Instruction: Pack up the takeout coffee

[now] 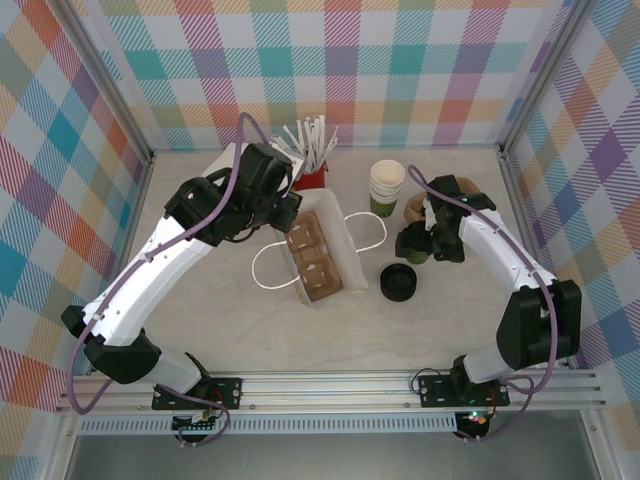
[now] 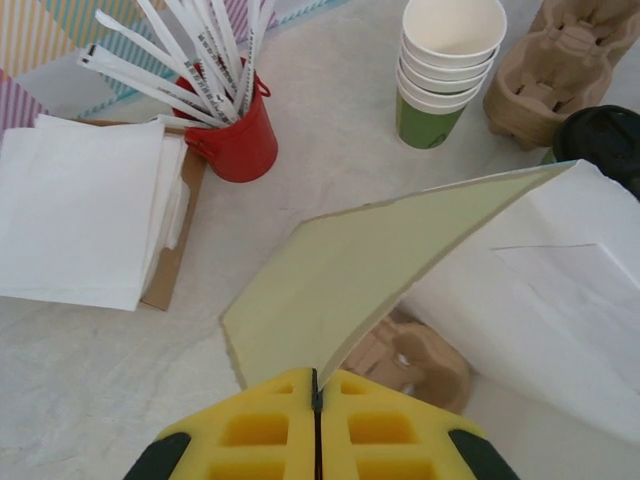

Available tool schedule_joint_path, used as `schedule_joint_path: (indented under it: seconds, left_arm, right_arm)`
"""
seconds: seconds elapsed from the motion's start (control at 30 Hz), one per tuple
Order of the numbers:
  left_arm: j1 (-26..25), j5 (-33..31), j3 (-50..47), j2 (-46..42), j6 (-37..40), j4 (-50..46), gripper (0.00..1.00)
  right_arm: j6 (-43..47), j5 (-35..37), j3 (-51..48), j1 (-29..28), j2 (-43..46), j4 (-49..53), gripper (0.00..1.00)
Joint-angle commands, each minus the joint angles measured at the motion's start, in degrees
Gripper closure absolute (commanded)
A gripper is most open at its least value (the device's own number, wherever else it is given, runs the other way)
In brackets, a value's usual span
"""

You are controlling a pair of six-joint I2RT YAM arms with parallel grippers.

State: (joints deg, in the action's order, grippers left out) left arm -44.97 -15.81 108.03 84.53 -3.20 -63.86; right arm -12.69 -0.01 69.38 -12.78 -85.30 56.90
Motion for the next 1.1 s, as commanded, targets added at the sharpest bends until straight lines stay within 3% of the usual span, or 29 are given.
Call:
schedule_joint_path:
  seconds: [0.0, 0.83, 1.07]
  left_arm:
    - [-0.5, 2.7, -1.3, -2.3, -2.2, 3.3, 0.92]
    - [-1.3, 4.2, -7.8, -8.0, 0.0, 9.3, 0.92]
    - [-1.3, 4.0, -7.8, -7.7, -0.3, 9.3, 0.92]
  right_arm:
    - [-0.1, 0.5, 1.5, 0.3, -0.9, -0.7, 0.0]
    - [0.8, 0.2, 6.6, 0.3, -8.4, -1.7, 0.0]
    - [1.7, 4.4, 8.7, 0.3, -11.4, -0.9, 0.0]
